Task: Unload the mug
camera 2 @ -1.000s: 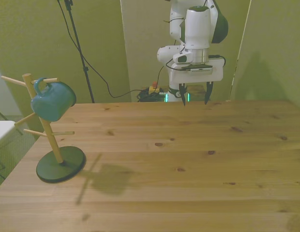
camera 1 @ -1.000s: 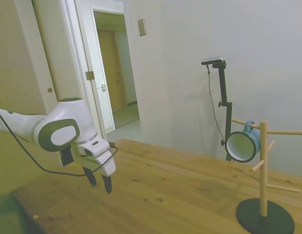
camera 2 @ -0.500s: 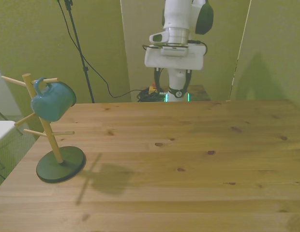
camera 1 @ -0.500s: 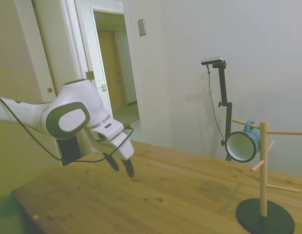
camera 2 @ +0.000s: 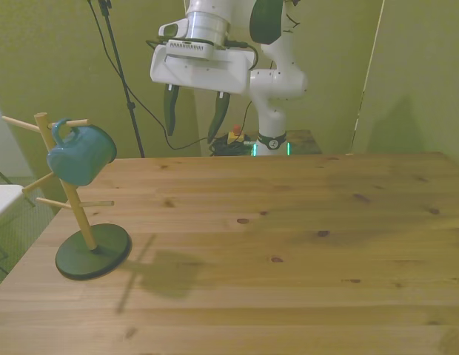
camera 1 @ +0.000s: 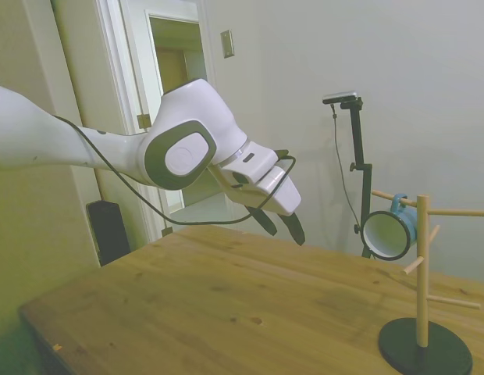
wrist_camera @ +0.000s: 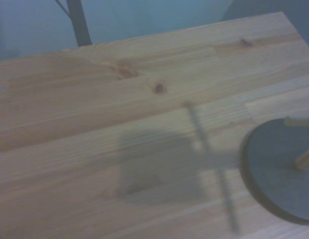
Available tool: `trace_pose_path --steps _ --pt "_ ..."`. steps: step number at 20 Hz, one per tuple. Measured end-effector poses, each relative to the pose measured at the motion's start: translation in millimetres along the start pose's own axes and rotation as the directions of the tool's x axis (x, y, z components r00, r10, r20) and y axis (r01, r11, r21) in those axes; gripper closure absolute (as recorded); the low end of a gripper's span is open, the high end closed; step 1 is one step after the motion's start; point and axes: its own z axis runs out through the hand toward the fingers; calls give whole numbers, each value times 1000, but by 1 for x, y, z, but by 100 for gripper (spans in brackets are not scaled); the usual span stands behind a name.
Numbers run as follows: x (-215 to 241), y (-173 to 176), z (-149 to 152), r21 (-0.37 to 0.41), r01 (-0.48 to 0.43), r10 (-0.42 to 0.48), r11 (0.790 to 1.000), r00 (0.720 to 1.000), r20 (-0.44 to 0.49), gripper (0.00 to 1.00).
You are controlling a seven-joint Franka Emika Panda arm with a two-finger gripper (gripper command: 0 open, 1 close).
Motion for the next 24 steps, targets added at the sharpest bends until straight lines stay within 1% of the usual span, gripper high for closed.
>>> trace_pose_path --steps 4,12,17,21,24 --pt "8 -5 10 36 -35 37 999 998 -55 0" --pt "71 11 7 41 -131 136 991 981 -141 0" --pt "96 12 28 27 -166 168 986 971 -167 0" --pt "111 12 40 24 -187 188 982 964 -187 0" --pt "121 11 49 36 -203 206 979 958 -201 0"
